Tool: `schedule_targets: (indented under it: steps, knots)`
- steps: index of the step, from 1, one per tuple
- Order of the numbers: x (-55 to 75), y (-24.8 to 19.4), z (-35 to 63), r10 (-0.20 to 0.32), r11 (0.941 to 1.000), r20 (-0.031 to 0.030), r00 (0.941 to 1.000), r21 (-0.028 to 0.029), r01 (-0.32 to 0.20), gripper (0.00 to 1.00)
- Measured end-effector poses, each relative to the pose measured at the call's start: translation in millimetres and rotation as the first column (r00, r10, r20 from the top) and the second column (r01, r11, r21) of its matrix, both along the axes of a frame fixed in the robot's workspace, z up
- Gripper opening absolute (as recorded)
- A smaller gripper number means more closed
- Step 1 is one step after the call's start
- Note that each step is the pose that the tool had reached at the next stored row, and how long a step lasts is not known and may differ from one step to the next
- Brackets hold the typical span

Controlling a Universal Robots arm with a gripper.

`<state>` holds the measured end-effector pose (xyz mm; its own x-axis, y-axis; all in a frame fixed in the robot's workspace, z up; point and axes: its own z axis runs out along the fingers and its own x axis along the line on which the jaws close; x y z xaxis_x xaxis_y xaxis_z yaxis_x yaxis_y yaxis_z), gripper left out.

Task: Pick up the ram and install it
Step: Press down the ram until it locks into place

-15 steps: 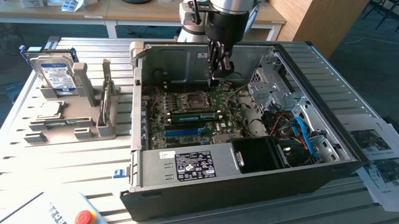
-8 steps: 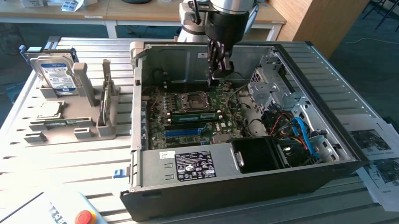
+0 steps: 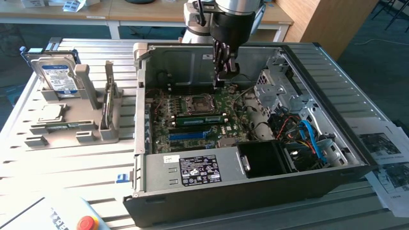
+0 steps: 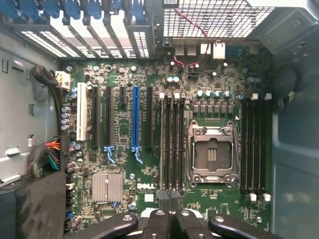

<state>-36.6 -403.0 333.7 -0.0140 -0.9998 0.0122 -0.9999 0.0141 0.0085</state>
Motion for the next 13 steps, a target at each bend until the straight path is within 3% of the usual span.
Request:
schedule_targets:
  steps: [13]
  knots:
    - [8.8,-1.6,0.0,0.000,1.0000,-0.0005,1.0000,0.0009,0.000,0.10]
